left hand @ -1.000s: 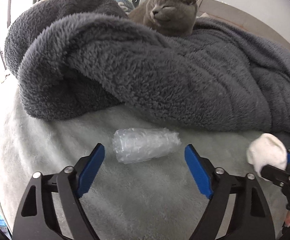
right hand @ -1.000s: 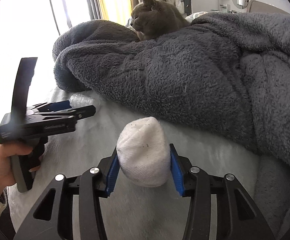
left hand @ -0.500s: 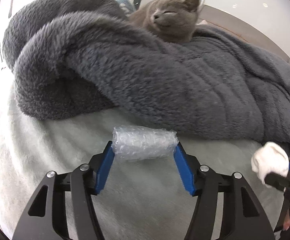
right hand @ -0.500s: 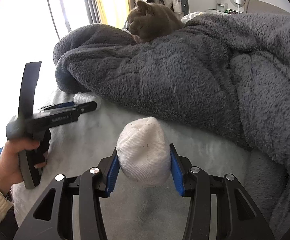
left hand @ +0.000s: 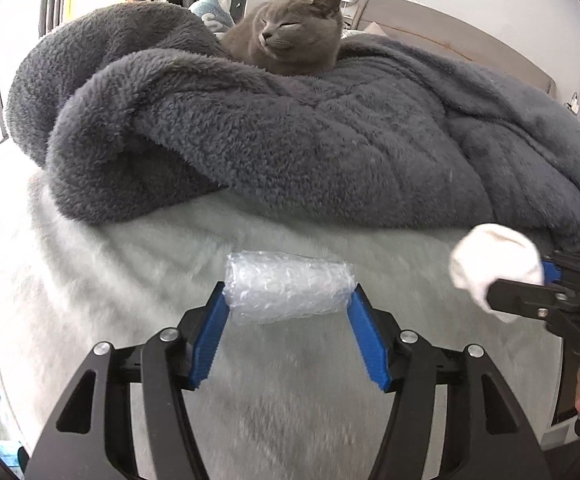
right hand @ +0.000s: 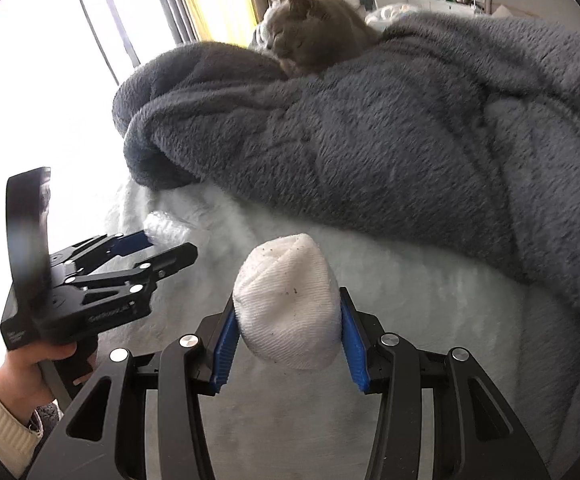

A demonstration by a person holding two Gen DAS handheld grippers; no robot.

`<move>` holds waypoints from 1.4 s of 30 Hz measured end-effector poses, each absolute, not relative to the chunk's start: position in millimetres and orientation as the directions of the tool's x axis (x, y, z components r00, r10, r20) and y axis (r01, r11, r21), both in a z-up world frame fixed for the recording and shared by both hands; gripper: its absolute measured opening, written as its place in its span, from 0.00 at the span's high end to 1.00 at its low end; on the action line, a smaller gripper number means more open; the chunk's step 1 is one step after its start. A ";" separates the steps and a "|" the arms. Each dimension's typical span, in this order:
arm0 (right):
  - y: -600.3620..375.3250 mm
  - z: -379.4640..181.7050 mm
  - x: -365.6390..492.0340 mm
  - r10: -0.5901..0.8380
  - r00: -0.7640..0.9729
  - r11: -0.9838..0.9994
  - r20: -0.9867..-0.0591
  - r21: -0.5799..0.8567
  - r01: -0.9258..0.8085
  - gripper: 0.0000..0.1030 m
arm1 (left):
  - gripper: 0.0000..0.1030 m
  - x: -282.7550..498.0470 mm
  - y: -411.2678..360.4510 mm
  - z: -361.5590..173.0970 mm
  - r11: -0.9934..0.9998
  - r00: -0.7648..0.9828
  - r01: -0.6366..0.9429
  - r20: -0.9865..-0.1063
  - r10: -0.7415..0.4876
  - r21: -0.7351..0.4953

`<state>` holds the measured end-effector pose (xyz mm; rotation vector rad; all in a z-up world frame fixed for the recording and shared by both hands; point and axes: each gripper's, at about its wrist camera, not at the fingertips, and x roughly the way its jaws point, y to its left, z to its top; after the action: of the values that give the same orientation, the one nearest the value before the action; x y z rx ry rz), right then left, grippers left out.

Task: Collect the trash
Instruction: 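Carry the sock and bubble wrap off the bed over the teal bin with both tools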

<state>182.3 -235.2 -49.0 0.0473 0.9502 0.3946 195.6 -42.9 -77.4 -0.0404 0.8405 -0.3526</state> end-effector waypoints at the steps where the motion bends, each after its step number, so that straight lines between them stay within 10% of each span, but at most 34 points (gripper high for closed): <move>1: -231.7 -50.6 182.1 0.352 0.507 0.926 -0.787 0.215 -0.310 0.54 | 0.39 190.6 -40.6 -76.8 0.940 0.609 0.291 -0.724 -0.324 -0.175; 42: -77.6 -33.9 134.1 0.498 0.451 0.827 -0.741 0.250 -0.503 0.54 | 0.39 90.7 108.1 -78.6 0.961 0.558 -0.026 -0.802 -0.214 -0.275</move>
<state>134.1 -77.6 -33.9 -0.0061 0.9135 0.6183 90.7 108.1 -78.6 -0.2684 0.9758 -0.1128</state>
